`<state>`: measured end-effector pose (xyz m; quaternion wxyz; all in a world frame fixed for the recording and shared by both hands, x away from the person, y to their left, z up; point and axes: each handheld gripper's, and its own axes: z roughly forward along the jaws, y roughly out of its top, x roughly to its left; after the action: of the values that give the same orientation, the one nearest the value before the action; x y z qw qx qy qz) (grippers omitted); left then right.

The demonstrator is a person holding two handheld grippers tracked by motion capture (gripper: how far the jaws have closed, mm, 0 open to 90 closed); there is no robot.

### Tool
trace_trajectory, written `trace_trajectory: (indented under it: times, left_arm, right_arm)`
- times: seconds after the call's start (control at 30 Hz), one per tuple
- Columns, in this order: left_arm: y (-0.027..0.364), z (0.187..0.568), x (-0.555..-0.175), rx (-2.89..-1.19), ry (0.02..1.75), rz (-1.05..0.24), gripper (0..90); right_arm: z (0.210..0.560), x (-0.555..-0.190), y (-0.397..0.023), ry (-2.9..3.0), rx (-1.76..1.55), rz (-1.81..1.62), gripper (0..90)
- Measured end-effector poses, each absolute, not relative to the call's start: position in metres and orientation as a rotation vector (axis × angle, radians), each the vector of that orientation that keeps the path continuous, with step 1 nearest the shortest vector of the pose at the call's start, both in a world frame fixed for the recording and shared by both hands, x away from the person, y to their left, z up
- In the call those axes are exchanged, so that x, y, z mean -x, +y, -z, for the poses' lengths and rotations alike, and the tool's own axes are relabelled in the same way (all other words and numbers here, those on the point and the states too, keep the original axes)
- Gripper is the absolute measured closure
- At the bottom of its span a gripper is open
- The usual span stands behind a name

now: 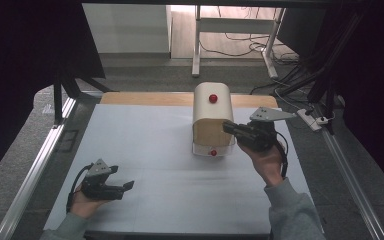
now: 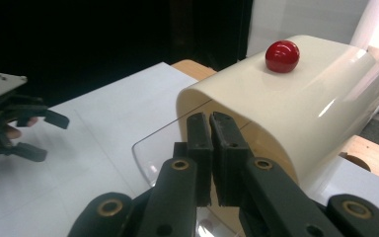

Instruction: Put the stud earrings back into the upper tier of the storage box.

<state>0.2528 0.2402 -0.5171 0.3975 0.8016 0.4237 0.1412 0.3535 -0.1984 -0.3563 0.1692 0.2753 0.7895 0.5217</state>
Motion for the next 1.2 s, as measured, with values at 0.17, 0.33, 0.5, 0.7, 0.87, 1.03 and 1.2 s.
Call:
trace_trajectory:
  times: [0.17, 0.33, 0.5, 0.7, 0.87, 1.03, 1.2]
  left_arm:
    - [0.241, 0.517, -0.252, -2.028, 1.066, -0.360, 14.0]
    - [0.241, 0.518, -0.251, -2.031, 1.067, -0.360, 14.0]
    - [0.240, 0.518, -0.251, -2.033, 1.062, -0.360, 13.7]
    - [0.239, 0.517, -0.250, -2.032, 1.052, -0.356, 12.8]
    - [0.238, 0.517, -0.250, -2.037, 1.050, -0.353, 12.5]
    - [0.237, 0.517, -0.250, -2.043, 1.048, -0.346, 12.5]
    - [0.235, 0.518, -0.250, -2.047, 1.048, -0.340, 12.4]
  right_arm:
    - [0.363, -0.363, -0.185, 2.272, -0.785, -1.379, 86.1]
    - [0.370, -0.368, -0.182, 2.278, -0.811, -1.332, 70.7]
    - [0.371, -0.359, -0.188, 2.221, -0.799, -1.375, 53.6]
    - [0.382, -0.341, -0.210, 2.192, -0.815, -1.404, 48.0]
    - [0.396, -0.327, -0.229, 2.201, -0.844, -1.388, 43.3]
    - [0.413, -0.317, -0.243, 2.212, -0.873, -1.357, 38.3]
    - [0.431, -0.310, -0.254, 2.243, -0.891, -1.327, 35.3]
